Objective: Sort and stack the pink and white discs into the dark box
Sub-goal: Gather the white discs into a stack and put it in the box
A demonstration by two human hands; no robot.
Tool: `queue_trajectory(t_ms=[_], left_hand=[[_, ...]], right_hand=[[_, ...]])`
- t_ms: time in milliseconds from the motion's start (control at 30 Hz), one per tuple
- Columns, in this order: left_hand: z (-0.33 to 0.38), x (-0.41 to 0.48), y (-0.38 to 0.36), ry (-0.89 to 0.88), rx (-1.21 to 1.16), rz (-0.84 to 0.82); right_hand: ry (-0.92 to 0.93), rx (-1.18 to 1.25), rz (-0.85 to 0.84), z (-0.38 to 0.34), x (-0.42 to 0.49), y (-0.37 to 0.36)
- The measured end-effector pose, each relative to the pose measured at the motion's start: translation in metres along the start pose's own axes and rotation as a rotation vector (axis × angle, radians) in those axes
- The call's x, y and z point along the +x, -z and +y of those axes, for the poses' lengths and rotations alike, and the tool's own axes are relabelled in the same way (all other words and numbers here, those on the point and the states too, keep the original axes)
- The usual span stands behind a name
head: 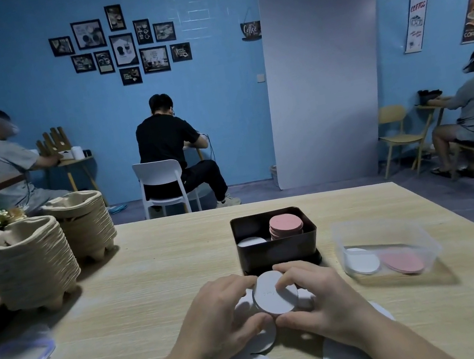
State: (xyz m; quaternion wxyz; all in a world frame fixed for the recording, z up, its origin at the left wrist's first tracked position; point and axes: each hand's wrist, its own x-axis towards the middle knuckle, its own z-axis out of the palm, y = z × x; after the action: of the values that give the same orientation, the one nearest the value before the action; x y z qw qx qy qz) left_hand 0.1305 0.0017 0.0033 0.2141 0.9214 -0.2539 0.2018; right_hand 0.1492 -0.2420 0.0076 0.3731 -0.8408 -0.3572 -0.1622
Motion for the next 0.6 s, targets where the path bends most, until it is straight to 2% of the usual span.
queue_trajectory(t_ms=[367,600], left_hand=[[-0.018,-0.004,0.006,0.082,-0.016,-0.045],[-0.017,-0.008,0.006,0.103,-0.031,-0.19]], right_hand=[[-0.049,-0.05,-0.009,0.004,-0.001,0.005],[-0.073,-0.061,-0.016,0.004,-0.002,0.007]])
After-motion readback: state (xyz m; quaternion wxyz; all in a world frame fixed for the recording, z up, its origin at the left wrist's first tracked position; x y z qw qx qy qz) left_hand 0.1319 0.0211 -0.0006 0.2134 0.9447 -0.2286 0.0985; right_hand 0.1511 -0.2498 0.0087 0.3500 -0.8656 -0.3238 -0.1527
